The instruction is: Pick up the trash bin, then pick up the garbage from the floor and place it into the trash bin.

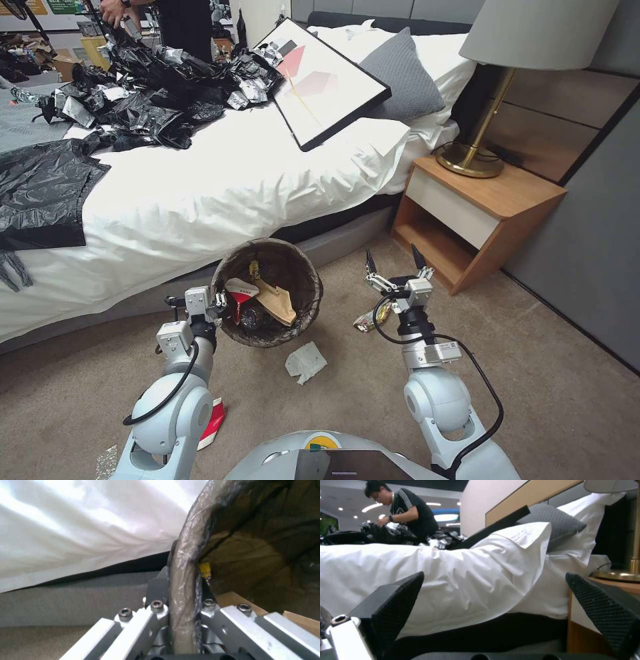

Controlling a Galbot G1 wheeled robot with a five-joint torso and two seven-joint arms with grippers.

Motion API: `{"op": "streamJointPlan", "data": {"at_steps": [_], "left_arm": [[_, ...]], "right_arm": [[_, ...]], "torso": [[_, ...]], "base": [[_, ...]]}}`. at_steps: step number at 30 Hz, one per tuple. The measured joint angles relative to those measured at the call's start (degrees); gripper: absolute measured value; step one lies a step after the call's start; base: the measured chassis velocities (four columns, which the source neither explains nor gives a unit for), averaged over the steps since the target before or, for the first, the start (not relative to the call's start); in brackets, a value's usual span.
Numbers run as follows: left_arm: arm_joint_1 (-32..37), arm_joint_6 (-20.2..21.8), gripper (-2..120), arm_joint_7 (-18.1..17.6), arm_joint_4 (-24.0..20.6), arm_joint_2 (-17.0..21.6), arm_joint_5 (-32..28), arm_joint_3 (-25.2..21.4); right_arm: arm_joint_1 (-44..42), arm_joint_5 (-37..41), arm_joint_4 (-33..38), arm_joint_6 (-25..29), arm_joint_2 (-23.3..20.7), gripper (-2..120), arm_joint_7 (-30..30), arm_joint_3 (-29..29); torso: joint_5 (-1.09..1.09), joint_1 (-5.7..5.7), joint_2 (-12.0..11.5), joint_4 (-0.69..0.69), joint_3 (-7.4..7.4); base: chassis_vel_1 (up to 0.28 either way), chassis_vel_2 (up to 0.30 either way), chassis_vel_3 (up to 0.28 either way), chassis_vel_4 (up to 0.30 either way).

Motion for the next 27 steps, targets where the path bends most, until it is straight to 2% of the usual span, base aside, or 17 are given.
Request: {"op": "streamJointPlan", "data": {"at_steps": [3, 7, 27], "left_arm": [[-0.13, -0.98, 4, 0.17, 0.29, 0.02, 0.36, 0.0], [-0.2, -1.04, 4, 0.13, 0.41, 0.06, 0.3, -0.06], [0.18, -1.24, 4, 0.11, 0.27, 0.38, 0.14, 0.08]], "right_arm": [[0.02, -0.01, 0.0, -0.43, 0.03, 100, 0.18, 0.01], [0.0, 0.56, 0.02, -1.24, 0.07, 100, 0.25, -0.11], [0.69, 0.8, -0.17, -0.88, 0.11, 100, 0.41, -0.15]], "torso": [[0.0, 0.0, 0.0, 0.03, 0.0], [0.0, 0.0, 0.0, -0.01, 0.0], [0.0, 0.0, 0.0, 0.01, 0.0]], "base": [[0.0, 0.0, 0.0, 0.0], [0.0, 0.0, 0.0, 0.0], [0.0, 0.0, 0.0, 0.0]]}}
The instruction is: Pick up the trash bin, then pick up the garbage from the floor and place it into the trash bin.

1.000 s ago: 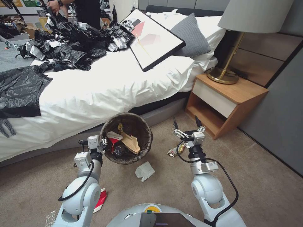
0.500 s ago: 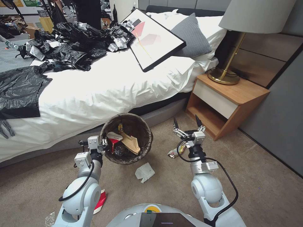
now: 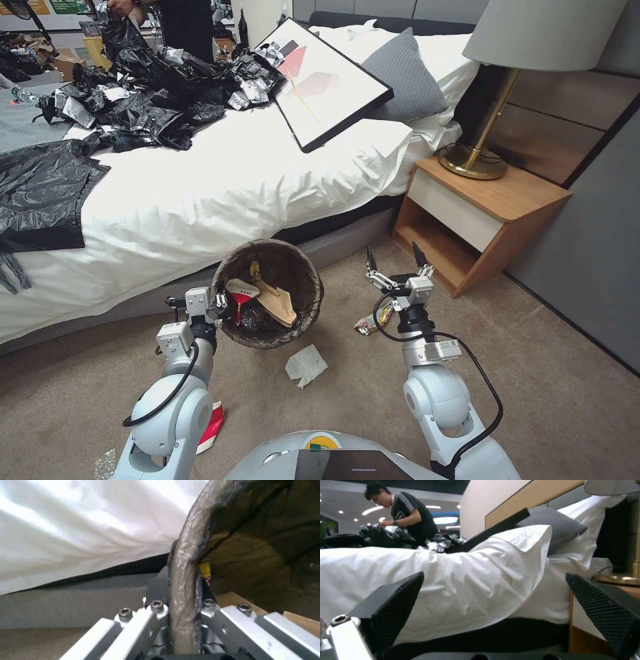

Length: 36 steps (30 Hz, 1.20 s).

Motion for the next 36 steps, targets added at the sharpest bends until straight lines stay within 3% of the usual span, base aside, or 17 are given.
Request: {"op": "streamJointPlan", "data": {"at_steps": [6, 10, 11, 13, 14, 17, 20, 36], "left_arm": [[-0.03, 0.0, 4, 0.01, 0.0, 0.11, -0.06, 0.03], [-0.13, 0.0, 4, 0.0, 0.0, 0.16, -0.1, 0.09], [-0.13, 0.0, 4, 0.0, 0.0, 0.16, -0.1, 0.09], [-0.14, 0.04, 4, 0.0, 0.01, 0.15, -0.11, 0.11], [-0.14, 0.04, 4, 0.0, 0.01, 0.15, -0.11, 0.11], [-0.06, 0.04, 4, -0.02, 0.17, 0.03, -0.1, 0.1], [0.0, 0.04, 4, -0.03, 0.25, -0.05, -0.08, 0.06], [0.19, 0.04, 4, -0.08, 0.33, -0.24, 0.09, -0.03]], "right_arm": [[0.35, 0.18, -0.4, -1.93, -0.42, 100, 1.55, -0.06], [2.11, 4.85, -1.83, -10.68, -1.65, 100, 7.07, -2.21], [2.11, 4.85, -1.83, -10.68, -1.65, 100, 7.07, -2.21], [5.05, 11.62, -3.95, -22.57, -2.45, 100, 11.42, -3.81], [5.05, 11.62, -3.95, -22.57, -2.45, 100, 11.42, -3.81], [9.21, 18.16, -9.6, -33.84, -3.17, 100, 13.58, -5.29], [11.04, 19.59, -12.61, -36.69, -3.05, 100, 14.17, -5.94], [19.18, 21.02, -30.54, -41.29, -1.57, 100, 14.37, -6.47]], "torso": [[0.0, 0.0, 0.0, 0.0, 0.0], [0.0, 0.0, 0.01, 0.0, 0.0], [0.0, 0.0, 0.01, 0.0, 0.0], [0.0, 0.0, 0.01, 0.01, 0.0], [0.0, 0.0, 0.01, 0.01, 0.0], [0.01, 0.0, 0.01, 0.01, 0.0], [0.0, 0.0, 0.01, 0.0, 0.0], [0.0, 0.0, 0.0, 0.0, 0.0]], "base": [[0.0, 0.0, 0.0, 0.0], [0.0, 0.0, 0.0, 0.0], [0.0, 0.0, 0.0, 0.0], [0.0, 0.0, 0.0, 0.0], [0.0, 0.0, 0.0, 0.0], [0.0, 0.0, 0.0, 0.0], [0.0, 0.0, 0.0, 0.0], [0.0, 0.0, 0.0, 0.0]]}}
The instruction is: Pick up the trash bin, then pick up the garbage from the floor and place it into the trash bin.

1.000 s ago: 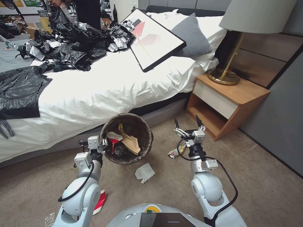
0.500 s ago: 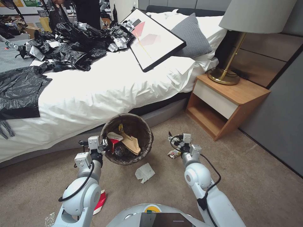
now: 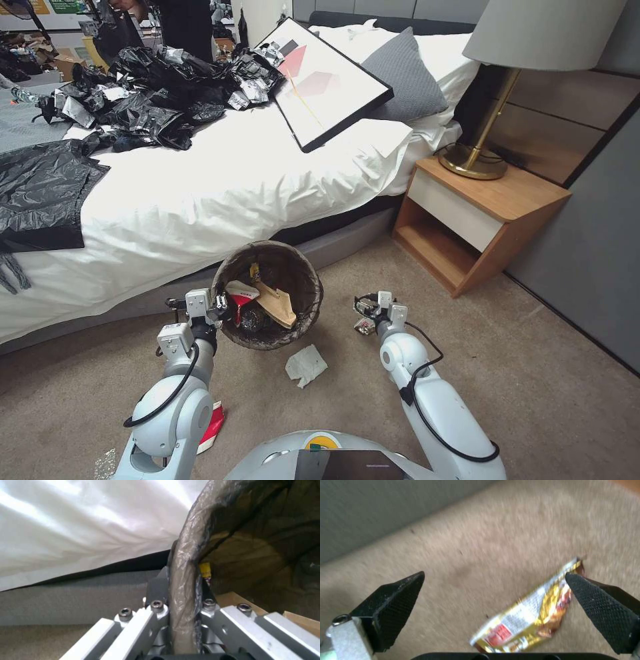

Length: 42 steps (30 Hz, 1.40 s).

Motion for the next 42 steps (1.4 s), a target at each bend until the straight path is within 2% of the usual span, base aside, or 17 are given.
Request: {"op": "streamJointPlan", "data": {"at_steps": [10, 16, 39, 42], "left_arm": [[0.21, 0.0, 4, -0.06, -0.07, 0.04, 0.03, -0.1], [0.29, 0.0, 4, -0.1, -0.12, 0.05, 0.09, -0.1], [0.79, -0.01, 4, -0.13, -0.3, -0.16, 0.74, 0.02], [0.82, -0.02, 4, -0.14, -0.3, -0.18, 0.8, 0.02]], "right_arm": [[2.48, -1.08, -7.75, 0.28, 0.91, 100, -0.3, -0.23], [4.59, -2.75, -13.72, 2.85, 1.42, 100, -1.65, -0.05], [9.3, -3.56, -26.01, 6.88, 1.95, 100, -3.9, 0.24], [9.72, -3.73, -27.49, 7.46, 2.02, 97, -4.59, 0.24]], "torso": [[0.0, 0.0, 0.0, 0.0, -0.01], [0.0, 0.0, 0.0, 0.0, 0.0], [0.0, 0.0, 0.0, 0.0, 0.0], [0.0, 0.0, 0.0, 0.0, 0.0]], "base": [[0.0, 0.0, 0.0, 0.0], [0.0, 0.0, 0.0, 0.0], [0.0, 0.0, 0.0, 0.0], [0.0, 0.0, 0.0, 0.0]]}}
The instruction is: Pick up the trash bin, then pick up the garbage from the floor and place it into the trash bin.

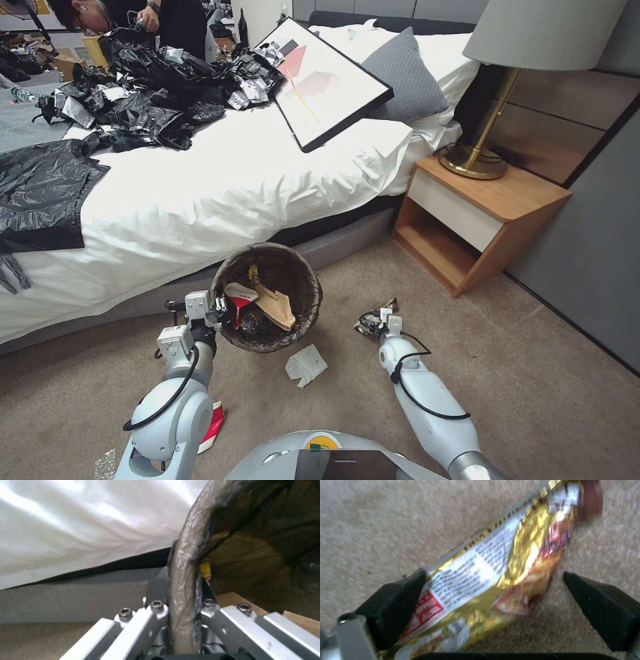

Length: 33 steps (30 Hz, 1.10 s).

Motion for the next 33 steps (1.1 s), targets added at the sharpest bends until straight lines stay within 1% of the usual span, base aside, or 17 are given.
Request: {"op": "streamJointPlan", "data": {"at_steps": [3, 6, 7, 9, 10, 12, 14, 16, 17, 19, 20, 23, 24, 26, 27, 28, 33], "left_arm": [[0.01, 0.0, 4, -0.01, -0.01, -0.01, 0.04, 0.0], [0.05, 0.0, 4, -0.02, -0.14, -0.02, 0.05, -0.08], [0.05, 0.0, 4, -0.02, -0.14, -0.02, 0.05, -0.08], [0.07, 0.0, 4, -0.02, -0.15, 0.0, 0.04, -0.2], [0.07, 0.0, 4, -0.02, -0.15, 0.0, 0.04, -0.2], [0.0, 0.0, 4, -0.03, -0.15, 0.02, 0.01, -0.21], [-0.03, 0.0, 4, -0.03, -0.16, 0.02, 0.0, -0.21], [-0.15, 0.02, 4, -0.04, -0.15, 0.02, -0.03, -0.14], [-0.15, 0.02, 4, -0.04, -0.15, 0.02, -0.03, -0.14], [-0.18, 0.05, 4, -0.05, -0.14, 0.02, -0.05, -0.14], [-0.18, 0.05, 4, -0.05, -0.14, 0.02, -0.05, -0.14], [-0.19, 0.07, 4, -0.05, -0.07, 0.04, -0.06, -0.14], [-0.19, 0.07, 4, -0.05, -0.07, 0.04, -0.06, -0.14], [-0.18, 0.09, 4, -0.05, -0.07, 0.05, -0.07, -0.14], [-0.18, 0.09, 4, -0.05, -0.07, 0.05, -0.07, -0.14], [-0.16, 0.11, 4, -0.05, -0.07, 0.05, -0.07, -0.14], [-0.03, 0.12, 4, -0.04, -0.07, 0.06, -0.07, -0.16]], "right_arm": [[0.44, -0.2, -1.25, 0.59, 0.2, 92, -0.62, 0.01], [0.92, -0.62, -2.56, 1.31, 0.36, 78, -1.4, 0.11], [0.92, -0.62, -2.56, 1.31, 0.36, 78, -1.4, 0.11], [1.04, -0.74, -2.92, 1.64, 0.41, 66, -1.54, 0.17], [1.04, -0.74, -2.92, 1.64, 0.41, 66, -1.54, 0.17], [1.12, -0.77, -2.98, 1.68, 0.41, 55, -1.65, 0.18], [1.14, -0.76, -2.99, 1.68, 0.4, 52, -1.65, 0.18], [1.18, -0.76, -2.85, 1.67, 0.29, 39, -1.72, 0.18], [1.18, -0.76, -2.85, 1.67, 0.29, 39, -1.72, 0.18], [1.18, -0.76, -2.71, 1.66, 0.28, 29, -1.79, 0.16], [1.18, -0.76, -2.71, 1.66, 0.28, 29, -1.79, 0.16], [1.15, -0.83, -2.63, 1.75, 0.3, 15, -1.83, 0.17], [1.15, -0.83, -2.63, 1.75, 0.3, 15, -1.83, 0.17], [1.08, -1.02, -2.57, 1.86, 0.37, 5, -1.85, 0.16], [1.08, -1.02, -2.57, 1.86, 0.37, 5, -1.85, 0.16], [1.05, -1.15, -2.54, 1.93, 0.38, 0, -1.85, 0.17], [0.99, -1.28, -2.37, 2.17, 0.33, 0, -1.83, 0.17]], "torso": [[0.0, 0.0, 0.0, 0.0, 0.0], [-0.03, 0.0, 0.0, -0.01, -0.01], [-0.03, 0.0, 0.0, -0.01, -0.01], [-0.05, 0.0, 0.01, -0.02, -0.01], [-0.05, 0.0, 0.01, -0.02, -0.01], [-0.04, 0.0, 0.0, -0.02, -0.01], [-0.04, 0.0, 0.0, -0.02, -0.01], [-0.01, 0.0, 0.0, 0.01, 0.0], [-0.01, 0.0, 0.0, 0.01, 0.0], [0.02, 0.0, 0.0, 0.03, 0.0], [0.02, 0.0, 0.0, 0.03, 0.0], [0.02, 0.0, 0.0, 0.02, 0.0], [0.02, 0.0, 0.0, 0.02, 0.0], [0.03, 0.0, 0.0, 0.02, 0.0], [0.03, 0.0, 0.0, 0.02, 0.0], [0.02, 0.0, 0.0, 0.01, 0.01], [0.01, 0.0, 0.0, 0.01, 0.01]], "base": [[0.0, 0.0, 0.0, 0.0], [0.0, 0.0, 0.0, 0.0], [0.0, 0.0, 0.0, 0.0], [0.0, 0.0, 0.0, 0.0], [0.0, 0.0, 0.0, 0.0], [0.0, 0.0, 0.0, 0.0], [0.0, 0.0, 0.0, 0.0], [0.0, 0.0, 0.0, 0.0], [0.0, 0.0, 0.0, 0.0], [0.0, 0.0, 0.0, 0.0], [0.0, 0.0, 0.0, 0.0], [0.0, 0.0, 0.0, 0.0], [0.0, 0.0, 0.0, 0.0], [0.0, 0.0, 0.0, 0.0], [0.0, 0.0, 0.0, 0.0], [0.0, 0.0, 0.0, 0.0], [0.0, 0.0, 0.0, 0.0]]}}
